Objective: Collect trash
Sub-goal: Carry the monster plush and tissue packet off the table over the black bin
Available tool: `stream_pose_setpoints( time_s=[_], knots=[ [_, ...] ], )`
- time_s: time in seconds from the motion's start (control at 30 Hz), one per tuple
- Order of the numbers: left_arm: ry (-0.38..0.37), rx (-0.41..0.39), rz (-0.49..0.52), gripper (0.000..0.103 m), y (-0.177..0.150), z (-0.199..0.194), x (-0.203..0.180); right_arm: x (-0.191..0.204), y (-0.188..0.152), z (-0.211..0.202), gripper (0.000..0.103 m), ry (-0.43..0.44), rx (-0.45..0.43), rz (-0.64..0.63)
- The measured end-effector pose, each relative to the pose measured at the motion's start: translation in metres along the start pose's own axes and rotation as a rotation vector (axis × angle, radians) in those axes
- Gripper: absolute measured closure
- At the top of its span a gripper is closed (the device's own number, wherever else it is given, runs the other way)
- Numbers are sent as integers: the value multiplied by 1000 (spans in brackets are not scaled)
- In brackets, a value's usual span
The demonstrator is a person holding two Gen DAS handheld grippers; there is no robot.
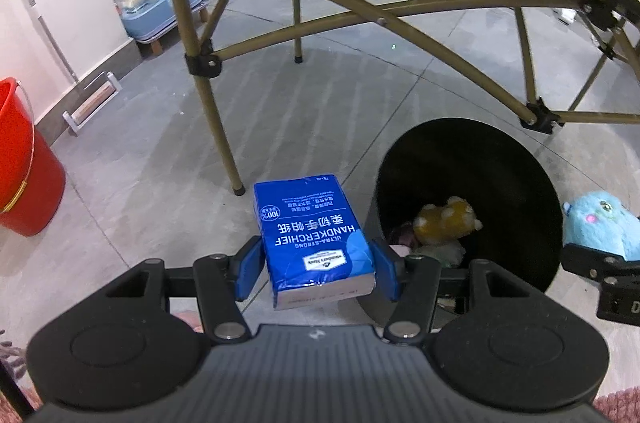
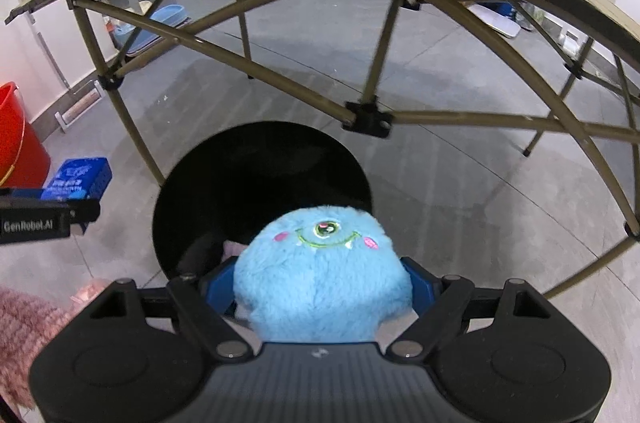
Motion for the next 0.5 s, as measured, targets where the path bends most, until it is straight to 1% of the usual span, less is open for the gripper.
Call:
stream_pose_setpoints(
  time_s=[0.23,0.4,0.5],
  knots=[
    [25,6,-36,45,5,5,13,23,18,29,20,14,24,-1],
    [72,-28,-56,45,15,4,26,33,32,41,20,9,27,16],
    [90,-36,-63,45,18,5,32,35,39,50,20,8,32,35]
  ],
)
Point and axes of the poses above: each gripper's, at about its wrist camera, not at the fingertips, and z roughly the way its jaws point, x to its left, y to its top, the point moved 8 cm from there along z, roughly the way its jaws point, and after that the axes turned 7 degrees about -x, right-handed, at the moved point
